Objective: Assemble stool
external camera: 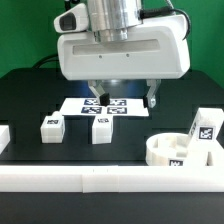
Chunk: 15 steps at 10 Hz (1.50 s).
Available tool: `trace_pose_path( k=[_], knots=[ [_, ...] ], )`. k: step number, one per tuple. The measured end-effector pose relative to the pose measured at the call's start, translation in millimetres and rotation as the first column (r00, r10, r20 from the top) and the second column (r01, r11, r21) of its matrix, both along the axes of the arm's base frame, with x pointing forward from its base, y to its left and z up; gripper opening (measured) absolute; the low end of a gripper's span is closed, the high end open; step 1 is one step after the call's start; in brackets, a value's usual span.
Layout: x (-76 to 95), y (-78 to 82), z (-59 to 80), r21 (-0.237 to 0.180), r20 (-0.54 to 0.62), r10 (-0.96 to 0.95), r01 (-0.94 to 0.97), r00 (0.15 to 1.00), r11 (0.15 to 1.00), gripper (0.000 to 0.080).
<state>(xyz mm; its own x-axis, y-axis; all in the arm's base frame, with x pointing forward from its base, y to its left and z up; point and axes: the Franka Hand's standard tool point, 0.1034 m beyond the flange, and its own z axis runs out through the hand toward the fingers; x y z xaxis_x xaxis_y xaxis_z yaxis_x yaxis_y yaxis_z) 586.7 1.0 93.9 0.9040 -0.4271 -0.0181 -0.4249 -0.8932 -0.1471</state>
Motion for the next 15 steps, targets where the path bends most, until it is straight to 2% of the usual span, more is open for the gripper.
trace_pose_path(
  k=[1, 2, 3, 4, 6, 10, 11, 12, 14, 15],
  knots=[
    [0.0, -0.4, -1.4, -0.014, 0.019, 0.108, -0.108, 0.994, 0.994, 0.0649],
    [-1.9, -0.8, -7.1, -0.05, 0.04, 0.2, -0.198, 0.979, 0.979, 0.0649],
    [-7.4, 0.5, -13.3, -0.081, 0.046, 0.248, -0.243, 0.968, 0.967, 0.0649],
    [-14.9, 0.9, -19.5, -0.095, 0.035, 0.265, -0.261, 0.964, 0.961, 0.0649],
    [-19.5, -23.8, -27.4, -0.105, 0.03, 0.245, -0.241, 0.969, 0.965, 0.0649],
    [-20.9, -19.3, -28.1, -0.087, 0.007, 0.251, -0.249, 0.968, 0.964, 0.0649],
    [-26.6, -19.3, -30.6, -0.07, -0.028, 0.234, -0.235, 0.972, 0.969, 0.0649],
    [-43.4, -23.1, -34.4, -0.011, -0.177, 0.215, -0.221, 0.96, 0.975, 0.0649],
    [-42.0, -41.3, -37.0, 0.029, -0.297, 0.212, -0.213, 0.931, 0.977, 0.0649],
    [-54.0, -41.5, -36.5, 0.082, -0.389, 0.222, -0.206, 0.894, 0.975, 0.0649]
  ],
)
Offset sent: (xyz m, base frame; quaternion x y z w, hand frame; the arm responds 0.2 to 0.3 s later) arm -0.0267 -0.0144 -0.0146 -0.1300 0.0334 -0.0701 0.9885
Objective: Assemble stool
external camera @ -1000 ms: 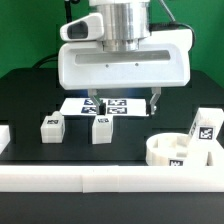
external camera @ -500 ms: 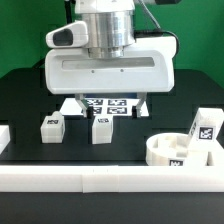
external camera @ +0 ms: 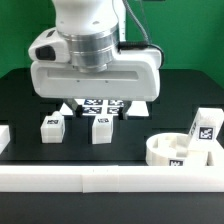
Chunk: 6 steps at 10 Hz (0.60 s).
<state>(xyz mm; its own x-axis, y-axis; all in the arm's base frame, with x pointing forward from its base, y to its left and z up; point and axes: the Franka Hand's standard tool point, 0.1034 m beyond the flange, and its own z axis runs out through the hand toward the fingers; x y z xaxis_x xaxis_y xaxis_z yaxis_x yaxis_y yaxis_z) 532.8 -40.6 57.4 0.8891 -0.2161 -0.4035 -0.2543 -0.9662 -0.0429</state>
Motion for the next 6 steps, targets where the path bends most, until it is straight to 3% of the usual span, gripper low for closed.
trace_pose_path(
  k=[2, 5, 6],
  knots=[
    [-1.5, -1.1, -1.4, 0.056, -0.202, 0.011, 0.001, 0.979, 0.998, 0.0649],
    [-13.7, 3.6, -11.5, 0.132, -0.404, 0.064, -0.011, 0.913, 0.991, 0.0649],
    [-3.4, 2.9, -17.8, 0.122, -0.369, 0.061, -0.016, 0.928, 0.992, 0.0649]
  ],
)
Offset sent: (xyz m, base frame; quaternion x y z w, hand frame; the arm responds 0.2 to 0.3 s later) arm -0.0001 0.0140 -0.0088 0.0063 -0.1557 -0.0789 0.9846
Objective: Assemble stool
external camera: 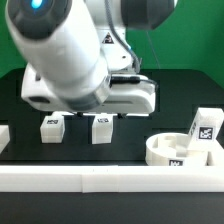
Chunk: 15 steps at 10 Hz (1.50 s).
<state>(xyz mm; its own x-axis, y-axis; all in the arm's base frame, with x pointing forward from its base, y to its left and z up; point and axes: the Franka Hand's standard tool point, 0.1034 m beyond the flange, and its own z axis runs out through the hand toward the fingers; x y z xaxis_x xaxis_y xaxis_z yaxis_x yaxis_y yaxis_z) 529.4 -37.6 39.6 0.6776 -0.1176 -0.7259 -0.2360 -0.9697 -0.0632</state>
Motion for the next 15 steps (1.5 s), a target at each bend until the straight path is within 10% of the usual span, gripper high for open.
trace_pose_path(
  k=[10, 12, 13, 15],
  knots=[
    [-25.4, 5.8, -26.8, -0.005, -0.022, -0.005, 0.004, 1.0, 1.0, 0.0649],
    [-27.4, 4.8, -30.3, -0.009, -0.019, -0.007, 0.006, 1.0, 1.0, 0.0604],
    [-27.4, 4.8, -30.4, -0.009, -0.019, -0.007, 0.006, 1.0, 1.0, 0.0383],
    [-26.6, 4.9, -29.9, -0.009, -0.018, -0.006, 0.006, 1.0, 1.0, 0.0324]
  ],
)
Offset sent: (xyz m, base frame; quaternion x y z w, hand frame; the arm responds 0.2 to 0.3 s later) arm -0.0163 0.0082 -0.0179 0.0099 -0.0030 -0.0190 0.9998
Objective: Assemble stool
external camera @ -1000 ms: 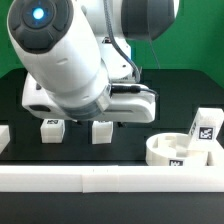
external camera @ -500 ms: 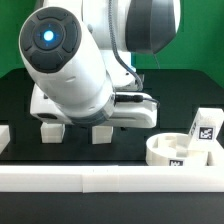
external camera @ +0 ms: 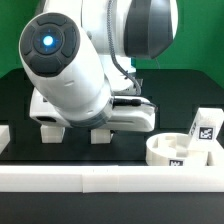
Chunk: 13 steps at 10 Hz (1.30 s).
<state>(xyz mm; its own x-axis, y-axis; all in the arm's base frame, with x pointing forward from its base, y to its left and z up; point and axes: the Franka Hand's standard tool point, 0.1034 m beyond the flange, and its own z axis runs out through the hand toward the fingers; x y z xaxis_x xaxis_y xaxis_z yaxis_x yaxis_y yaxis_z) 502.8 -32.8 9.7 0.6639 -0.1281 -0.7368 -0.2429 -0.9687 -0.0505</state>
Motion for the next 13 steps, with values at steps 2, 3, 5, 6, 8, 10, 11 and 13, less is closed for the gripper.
trace_pose_path(
  k=[2, 3, 5, 6, 8, 10, 11, 13],
  knots=[
    [6.3, 0.1, 4.8, 0.0, 0.014, 0.002, -0.002, 1.0, 1.0, 0.0324],
    [11.4, 1.6, 14.4, 0.005, 0.018, 0.005, -0.005, 1.0, 1.0, 0.0324],
    [25.6, 14.9, 51.1, 0.013, 0.027, 0.01, -0.01, 1.0, 1.0, 0.0324],
    [30.4, 20.4, 60.8, 0.011, 0.036, 0.011, -0.012, 0.999, 1.0, 0.0324],
    [34.2, 19.5, 60.1, 0.003, 0.054, 0.007, -0.007, 0.999, 1.0, 0.0324],
    [38.0, 18.0, 58.7, -0.007, 0.097, 0.003, -0.002, 0.995, 1.0, 0.0324],
    [45.2, 17.2, 56.1, -0.018, 0.142, 0.002, 0.0, 0.99, 1.0, 0.0324],
    [55.7, 26.0, 70.2, -0.062, 0.382, 0.0, 0.026, 0.924, 0.998, 0.0324]
  ],
)
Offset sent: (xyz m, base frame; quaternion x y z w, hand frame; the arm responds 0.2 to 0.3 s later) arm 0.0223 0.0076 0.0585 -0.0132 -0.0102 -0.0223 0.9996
